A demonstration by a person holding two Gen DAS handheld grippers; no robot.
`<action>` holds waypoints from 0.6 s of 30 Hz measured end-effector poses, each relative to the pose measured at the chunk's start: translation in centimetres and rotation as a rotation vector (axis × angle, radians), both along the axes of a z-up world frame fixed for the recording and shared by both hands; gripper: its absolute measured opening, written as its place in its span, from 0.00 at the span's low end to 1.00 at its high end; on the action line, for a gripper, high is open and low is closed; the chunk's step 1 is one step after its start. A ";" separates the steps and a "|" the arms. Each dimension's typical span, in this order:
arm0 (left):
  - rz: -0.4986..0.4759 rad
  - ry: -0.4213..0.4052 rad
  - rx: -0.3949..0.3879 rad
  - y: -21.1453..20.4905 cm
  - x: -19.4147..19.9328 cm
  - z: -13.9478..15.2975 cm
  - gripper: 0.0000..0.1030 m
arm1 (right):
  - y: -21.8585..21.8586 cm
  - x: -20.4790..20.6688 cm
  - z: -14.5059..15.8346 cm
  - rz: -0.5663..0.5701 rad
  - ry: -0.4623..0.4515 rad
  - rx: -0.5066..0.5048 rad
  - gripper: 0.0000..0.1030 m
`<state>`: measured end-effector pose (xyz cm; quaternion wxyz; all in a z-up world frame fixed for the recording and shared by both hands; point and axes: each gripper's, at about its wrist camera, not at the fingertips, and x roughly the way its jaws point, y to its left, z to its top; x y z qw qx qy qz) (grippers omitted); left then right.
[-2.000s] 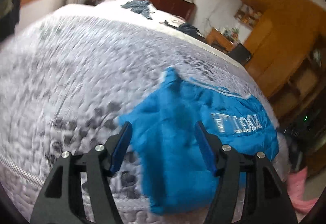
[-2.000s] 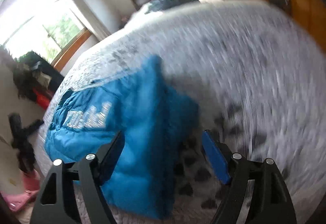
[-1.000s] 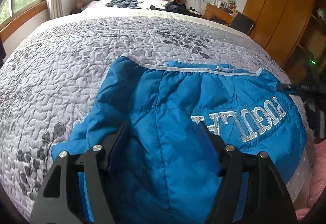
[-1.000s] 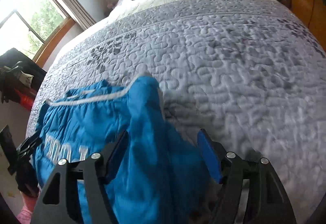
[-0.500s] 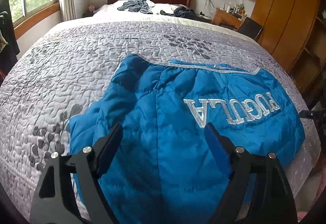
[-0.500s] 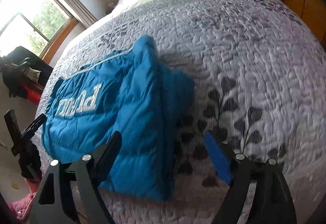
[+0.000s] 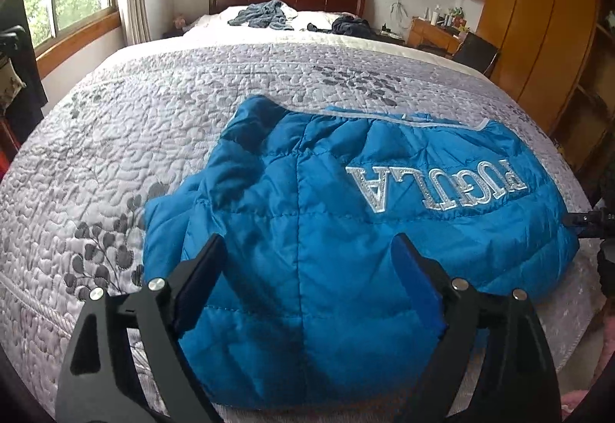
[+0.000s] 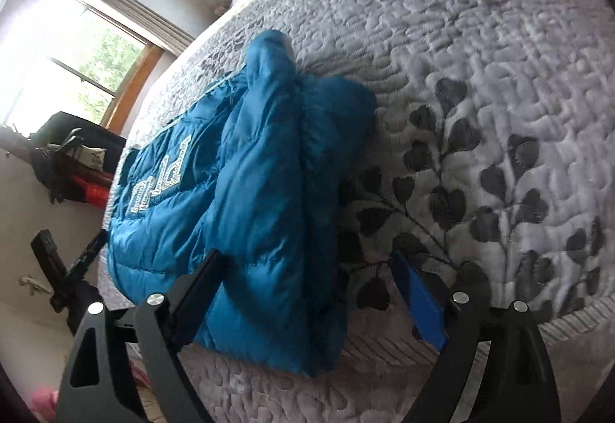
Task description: Fold large clothes
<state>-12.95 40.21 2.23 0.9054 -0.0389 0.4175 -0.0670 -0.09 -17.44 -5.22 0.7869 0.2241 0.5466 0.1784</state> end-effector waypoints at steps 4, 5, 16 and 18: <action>0.006 0.003 0.005 0.1 0.2 -0.4 0.84 | 1.5 1.0 -1.3 0.061 0.031 0.059 0.89; 0.006 0.005 0.004 0.1 0.3 -0.5 0.84 | 1.7 1.1 -1.4 0.065 0.032 0.057 0.91; 0.003 0.009 0.003 0.2 0.6 -1.1 0.85 | 4.6 0.8 1.3 0.130 -0.027 0.029 0.37; 0.001 0.009 0.004 0.2 0.6 -1.1 0.85 | 5.0 0.3 2.3 0.138 -0.056 0.013 0.34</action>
